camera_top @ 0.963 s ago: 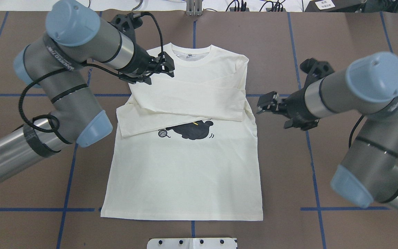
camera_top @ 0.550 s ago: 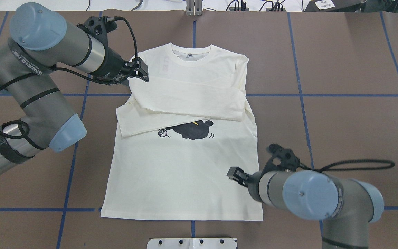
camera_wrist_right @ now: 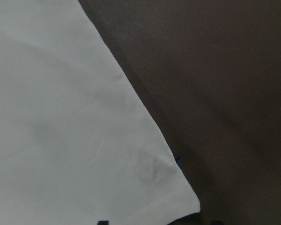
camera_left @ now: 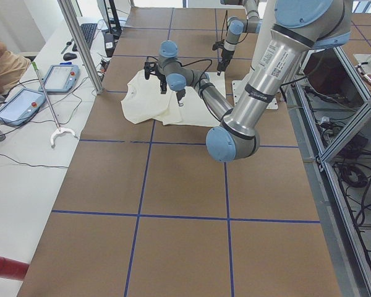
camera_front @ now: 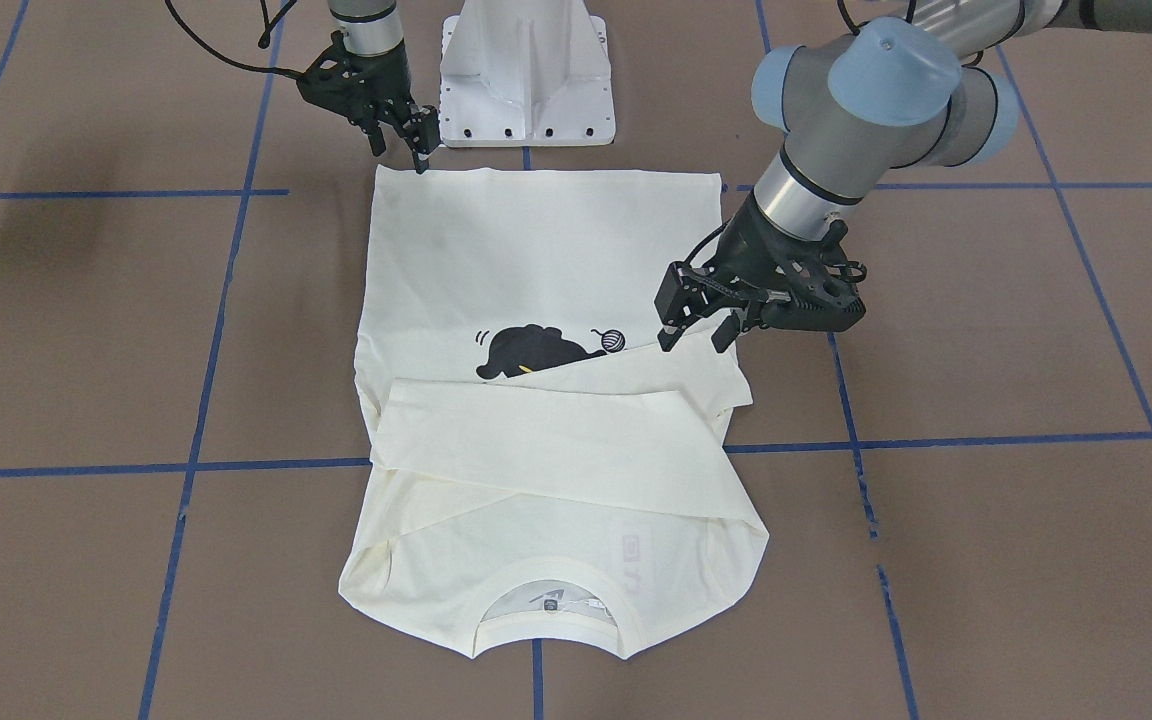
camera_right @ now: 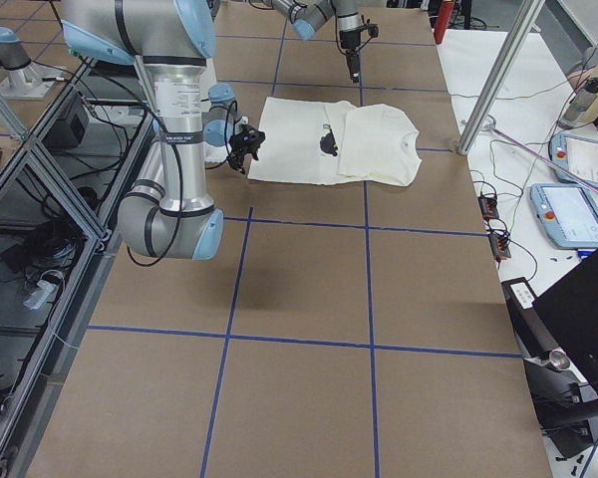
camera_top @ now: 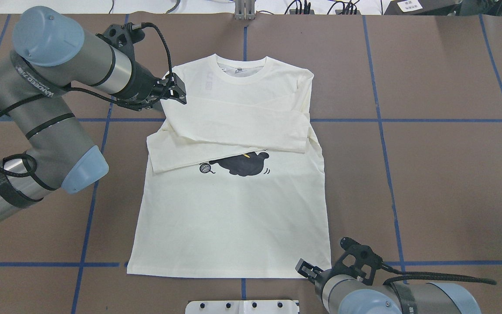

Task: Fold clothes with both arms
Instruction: 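Release the sleeve with the left gripper while the right gripper moves to the hem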

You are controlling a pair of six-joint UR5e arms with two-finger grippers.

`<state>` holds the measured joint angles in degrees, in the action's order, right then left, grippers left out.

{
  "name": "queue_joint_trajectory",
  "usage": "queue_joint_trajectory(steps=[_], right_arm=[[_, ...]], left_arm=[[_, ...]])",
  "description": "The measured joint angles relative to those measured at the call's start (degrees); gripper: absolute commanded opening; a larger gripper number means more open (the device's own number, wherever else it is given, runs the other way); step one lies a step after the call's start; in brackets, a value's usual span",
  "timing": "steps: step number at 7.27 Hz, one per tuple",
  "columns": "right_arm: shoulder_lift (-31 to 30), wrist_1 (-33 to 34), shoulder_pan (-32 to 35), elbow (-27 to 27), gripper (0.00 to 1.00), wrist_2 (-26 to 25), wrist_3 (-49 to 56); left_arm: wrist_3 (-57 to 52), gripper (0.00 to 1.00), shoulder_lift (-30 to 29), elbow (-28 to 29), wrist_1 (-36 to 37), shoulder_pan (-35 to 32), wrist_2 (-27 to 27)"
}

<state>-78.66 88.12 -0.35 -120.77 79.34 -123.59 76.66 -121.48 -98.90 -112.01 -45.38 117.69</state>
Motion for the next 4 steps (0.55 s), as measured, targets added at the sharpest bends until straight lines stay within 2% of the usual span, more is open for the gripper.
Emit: queue_joint_trajectory(steps=[2,3,4], right_arm=[[-0.9,0.7,-0.5,0.0,0.48,-0.1,-0.8],[-1.4,0.8,-0.5,0.1,0.38,-0.2,-0.8],[-1.9,0.9,-0.6,0.2,0.21,-0.2,-0.9]], left_arm=[[0.6,0.69,0.0,-0.3,0.0,0.0,0.1],[0.6,0.69,0.0,-0.4,0.1,0.0,0.1],[0.7,0.69,0.1,-0.4,0.1,0.0,0.1]])
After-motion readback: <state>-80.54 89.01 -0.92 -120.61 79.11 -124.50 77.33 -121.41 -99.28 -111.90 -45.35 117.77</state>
